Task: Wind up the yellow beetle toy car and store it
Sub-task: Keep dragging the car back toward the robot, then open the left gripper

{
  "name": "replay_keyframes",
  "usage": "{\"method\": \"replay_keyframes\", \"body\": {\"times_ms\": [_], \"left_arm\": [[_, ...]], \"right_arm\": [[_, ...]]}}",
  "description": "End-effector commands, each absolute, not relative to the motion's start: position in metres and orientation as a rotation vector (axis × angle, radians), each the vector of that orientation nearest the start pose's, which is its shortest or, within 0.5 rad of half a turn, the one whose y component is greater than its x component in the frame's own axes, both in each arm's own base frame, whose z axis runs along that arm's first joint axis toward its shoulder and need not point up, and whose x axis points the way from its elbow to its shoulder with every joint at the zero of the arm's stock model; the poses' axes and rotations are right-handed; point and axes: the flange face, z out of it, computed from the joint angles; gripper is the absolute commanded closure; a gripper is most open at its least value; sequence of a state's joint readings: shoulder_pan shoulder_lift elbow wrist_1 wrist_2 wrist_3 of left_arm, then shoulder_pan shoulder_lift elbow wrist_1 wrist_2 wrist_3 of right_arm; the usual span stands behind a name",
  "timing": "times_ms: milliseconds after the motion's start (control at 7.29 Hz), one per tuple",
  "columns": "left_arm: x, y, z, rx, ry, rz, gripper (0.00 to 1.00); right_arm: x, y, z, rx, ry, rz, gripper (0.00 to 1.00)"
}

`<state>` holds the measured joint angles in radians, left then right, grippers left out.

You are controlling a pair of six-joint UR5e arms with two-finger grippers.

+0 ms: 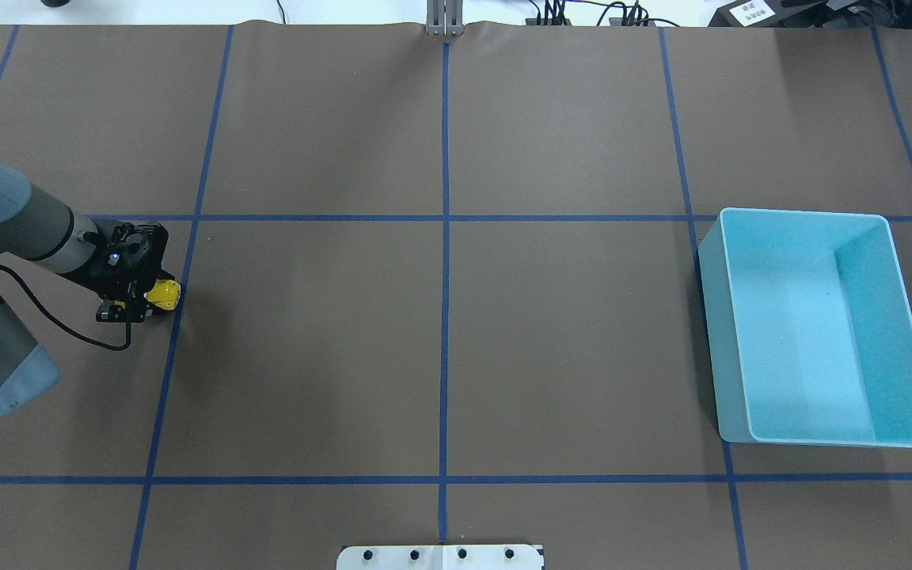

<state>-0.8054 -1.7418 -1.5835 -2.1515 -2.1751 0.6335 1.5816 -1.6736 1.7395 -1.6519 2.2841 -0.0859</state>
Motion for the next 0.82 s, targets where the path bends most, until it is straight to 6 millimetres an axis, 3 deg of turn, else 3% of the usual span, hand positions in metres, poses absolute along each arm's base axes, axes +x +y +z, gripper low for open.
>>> {"method": "replay_keyframes", "body": {"times_ms": [0, 686], "left_arm": [[0.349, -0.476, 0.499, 0.783, 0.690, 1.513, 1.00], [0.338, -0.470, 0.512, 0.776, 0.708, 1.531, 1.00]], "right_arm": [[0.072, -0.446, 0.636, 0.019, -0.713, -0.068, 0.00], [0.072, -0.446, 0.636, 0.019, -0.713, -0.068, 0.00]]}}
